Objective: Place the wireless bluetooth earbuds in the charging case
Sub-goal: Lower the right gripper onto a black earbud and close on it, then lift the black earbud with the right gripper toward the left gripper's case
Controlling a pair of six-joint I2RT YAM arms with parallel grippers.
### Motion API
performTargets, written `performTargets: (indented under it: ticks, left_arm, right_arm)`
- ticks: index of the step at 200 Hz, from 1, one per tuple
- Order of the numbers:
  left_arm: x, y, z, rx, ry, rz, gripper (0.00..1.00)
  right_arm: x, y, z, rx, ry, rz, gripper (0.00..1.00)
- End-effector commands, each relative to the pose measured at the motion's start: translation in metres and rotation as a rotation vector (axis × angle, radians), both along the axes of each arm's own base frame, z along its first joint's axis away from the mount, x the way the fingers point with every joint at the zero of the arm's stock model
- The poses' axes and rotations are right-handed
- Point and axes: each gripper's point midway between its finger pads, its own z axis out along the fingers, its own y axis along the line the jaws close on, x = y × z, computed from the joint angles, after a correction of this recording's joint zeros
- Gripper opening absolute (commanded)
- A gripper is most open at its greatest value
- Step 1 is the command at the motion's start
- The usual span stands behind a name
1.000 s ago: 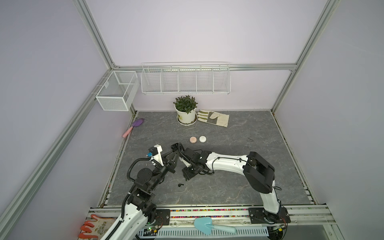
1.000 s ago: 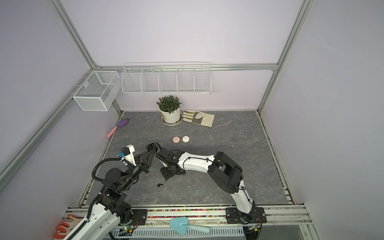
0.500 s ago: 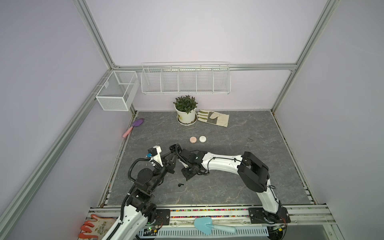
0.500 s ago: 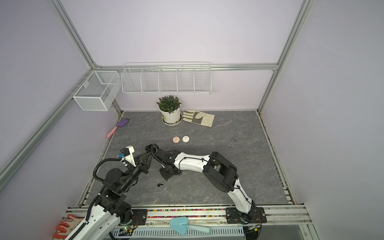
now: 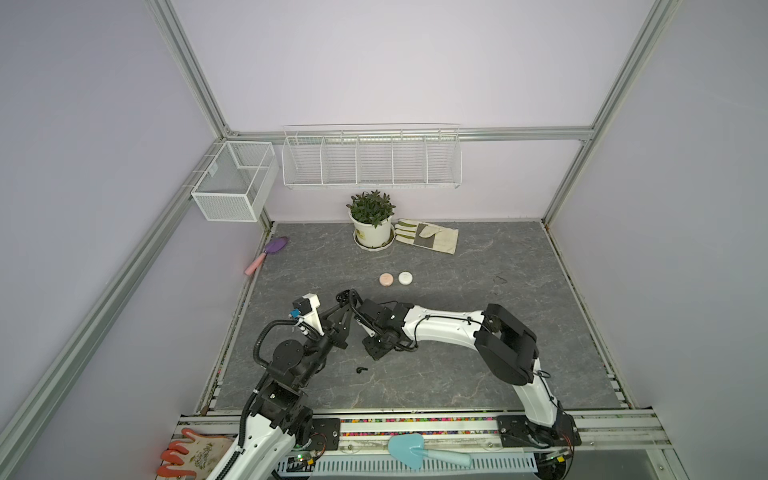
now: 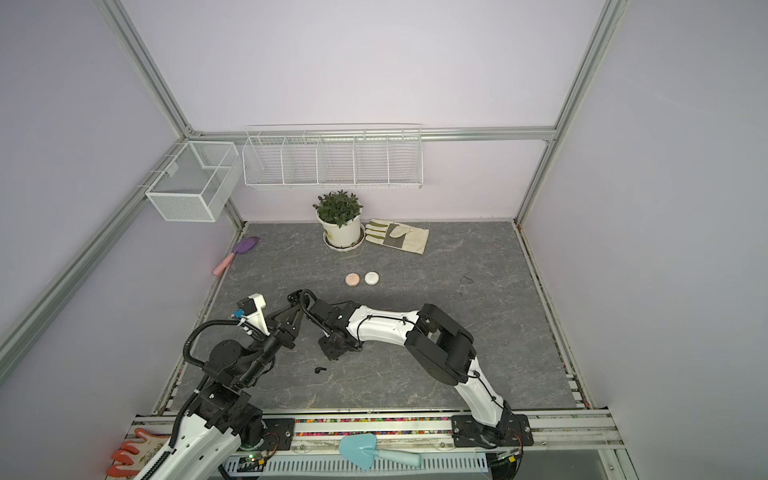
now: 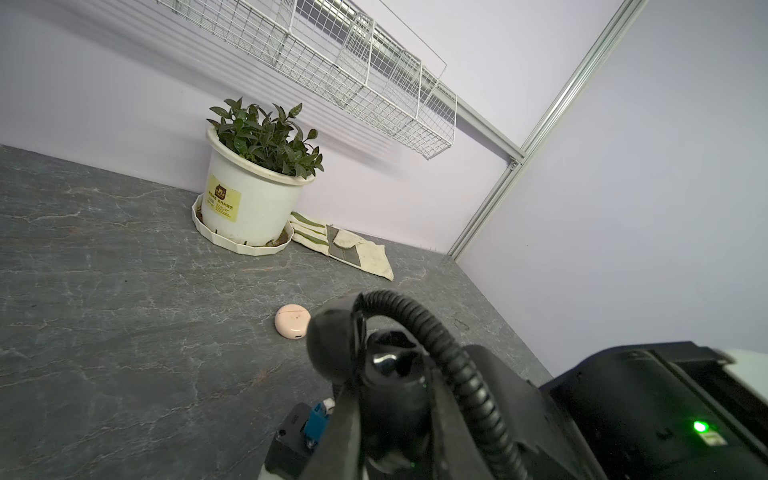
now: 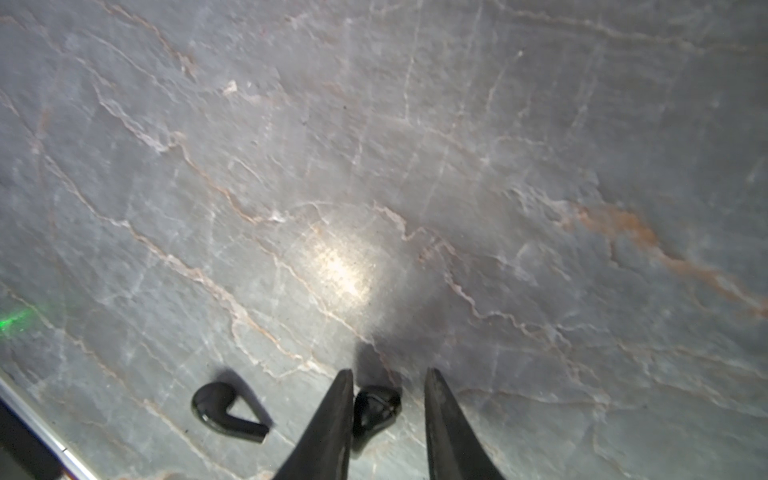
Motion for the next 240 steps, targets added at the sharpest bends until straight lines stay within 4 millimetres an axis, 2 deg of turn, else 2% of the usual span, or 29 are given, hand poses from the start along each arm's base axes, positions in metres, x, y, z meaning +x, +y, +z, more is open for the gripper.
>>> performTargets:
  ticks: [1,54,114,207,240]
  left_arm:
    - [-0.004,0.001,0.018,-0.041,-0.061,-0.002,0.00]
    - [-0.005,0.003,0.018,-0.045,-0.060,0.002,0.00]
    - [-0.004,0.004,0.016,-0.043,-0.052,0.011,0.00]
    - [0.001,-0.003,0.011,-0.034,-0.032,-0.011,0.00]
    - [0.005,-0.009,0.012,-0.032,-0.029,-0.031,0.00]
  right_arm:
    - [-0.017,-0.028,-0.015,-0.109,0.036,0.007,0.32]
    - [-0.018,-0.030,-0.016,-0.116,0.027,0.006,0.24]
    - [-0.013,-0.039,-0.011,-0.134,-0.006,-0.008,0.22]
    - [0.009,-0.064,0.002,-0.100,-0.036,-0.034,0.21]
    - [0.009,-0.068,0.002,-0.106,-0.038,-0.011,0.23]
